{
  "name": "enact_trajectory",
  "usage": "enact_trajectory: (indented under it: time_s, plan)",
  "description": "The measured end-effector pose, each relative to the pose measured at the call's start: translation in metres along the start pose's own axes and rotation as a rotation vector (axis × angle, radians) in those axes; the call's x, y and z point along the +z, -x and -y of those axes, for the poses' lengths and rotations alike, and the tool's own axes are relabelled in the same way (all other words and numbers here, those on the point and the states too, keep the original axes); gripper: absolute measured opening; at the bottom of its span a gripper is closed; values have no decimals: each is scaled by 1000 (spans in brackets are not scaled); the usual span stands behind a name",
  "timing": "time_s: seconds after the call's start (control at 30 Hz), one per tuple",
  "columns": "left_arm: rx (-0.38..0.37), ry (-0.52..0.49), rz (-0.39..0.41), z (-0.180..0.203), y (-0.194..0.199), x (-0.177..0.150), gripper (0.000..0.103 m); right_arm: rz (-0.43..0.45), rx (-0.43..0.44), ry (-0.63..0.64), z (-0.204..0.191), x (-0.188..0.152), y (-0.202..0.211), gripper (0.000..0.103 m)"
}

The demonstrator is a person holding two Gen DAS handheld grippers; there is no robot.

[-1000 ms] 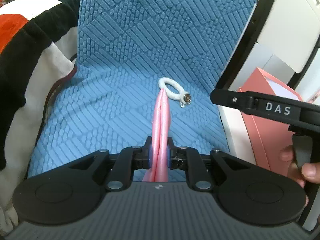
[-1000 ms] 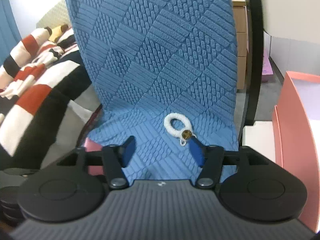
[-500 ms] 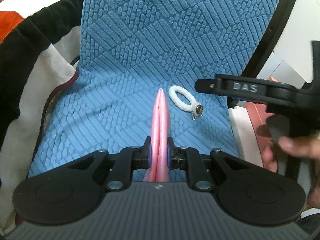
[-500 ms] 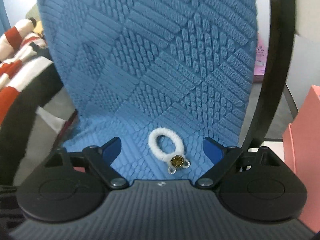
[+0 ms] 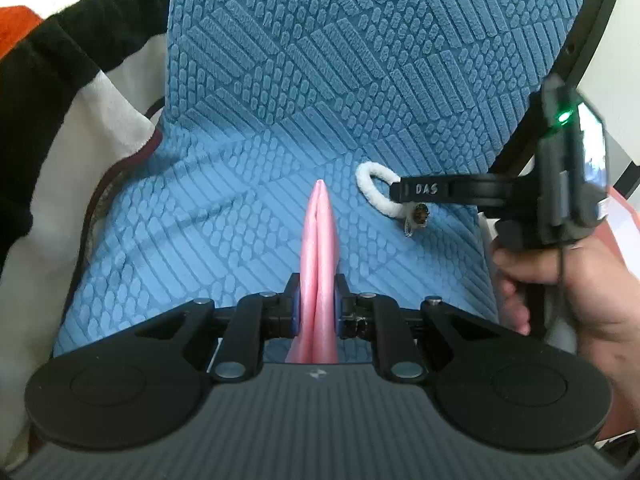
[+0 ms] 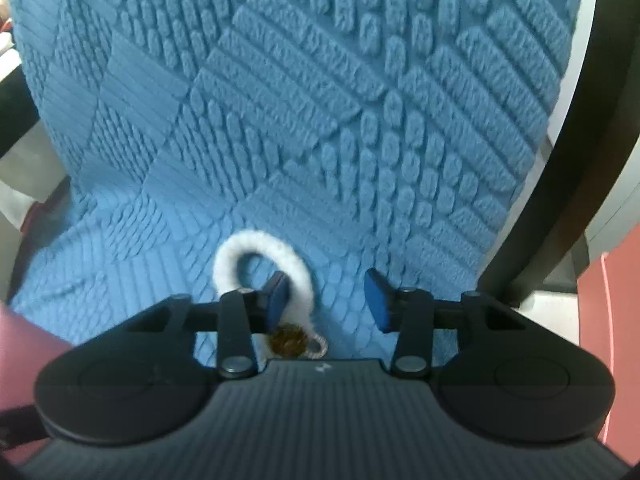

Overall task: Organize objects
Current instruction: 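Move the right gripper to the white fluffy ring and grasp it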

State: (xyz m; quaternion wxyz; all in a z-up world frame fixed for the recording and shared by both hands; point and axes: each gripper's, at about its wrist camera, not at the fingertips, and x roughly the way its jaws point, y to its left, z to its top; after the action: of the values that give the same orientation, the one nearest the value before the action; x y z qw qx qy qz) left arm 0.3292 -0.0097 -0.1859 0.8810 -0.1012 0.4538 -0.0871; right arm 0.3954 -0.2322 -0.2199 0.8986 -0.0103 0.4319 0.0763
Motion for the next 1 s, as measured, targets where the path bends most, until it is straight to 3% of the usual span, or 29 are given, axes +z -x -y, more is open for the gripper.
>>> enact_trajectory:
  time_s: [0.17, 0.3, 0.43, 0.87, 0.93, 1.0]
  plan:
    - [16, 10, -11, -2, -2, 1, 16, -1, 22, 31, -5, -2, 4, 34]
    - [14, 8, -10, -2, -2, 1, 16, -5, 39, 44, -9, -4, 8, 15]
    - [-16, 2, -5, 0, 4, 0, 16, 4, 32, 35, -11, -5, 16, 12]
    - [-2, 20, 35, -17, 36, -8, 16, 85, 34, -71, -5, -5, 76, 12]
    - [-15, 31, 42, -22, 43, -6, 16, 98, 46, -93, -5, -7, 90, 2]
    - [-25, 49, 45, -29, 48, -5, 16, 108, 60, -118, -7, -9, 101, 3]
